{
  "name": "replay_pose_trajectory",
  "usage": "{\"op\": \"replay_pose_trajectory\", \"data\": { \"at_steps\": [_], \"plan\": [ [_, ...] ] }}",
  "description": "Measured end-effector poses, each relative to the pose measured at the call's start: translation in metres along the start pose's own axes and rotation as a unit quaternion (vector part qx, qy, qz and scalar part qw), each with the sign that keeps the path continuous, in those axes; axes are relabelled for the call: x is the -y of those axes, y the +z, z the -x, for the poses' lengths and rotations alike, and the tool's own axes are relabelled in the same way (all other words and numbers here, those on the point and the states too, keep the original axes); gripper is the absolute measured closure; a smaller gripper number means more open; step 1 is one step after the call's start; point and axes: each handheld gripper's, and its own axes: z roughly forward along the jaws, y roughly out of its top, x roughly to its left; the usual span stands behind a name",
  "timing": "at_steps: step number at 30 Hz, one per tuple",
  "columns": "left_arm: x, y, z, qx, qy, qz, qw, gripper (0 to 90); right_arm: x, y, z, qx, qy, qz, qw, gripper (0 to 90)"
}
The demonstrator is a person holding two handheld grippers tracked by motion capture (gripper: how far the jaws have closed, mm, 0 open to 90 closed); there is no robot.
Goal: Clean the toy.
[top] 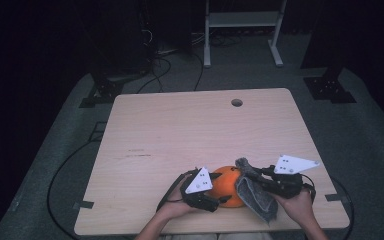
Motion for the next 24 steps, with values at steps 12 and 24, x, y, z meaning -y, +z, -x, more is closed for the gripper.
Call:
{"op": "replay_pose_trajectory", "data": {
  "at_steps": [12, 24],
  "plan": [
    [-0.001, -0.001, 0.001, 0.003, 0.014, -0.01, 0.9999, 29.9, 0.001, 0.004, 0.004, -0.011, 0.004, -0.005, 0.9999, 78.1],
    [0.006, -0.011, -0.01, 0.007, -0.009, -0.009, 0.9999, 29.0, 0.0, 0.005, -0.005, -0.037, 0.005, 0.02, 0.9991, 78.0]
  ]
}}
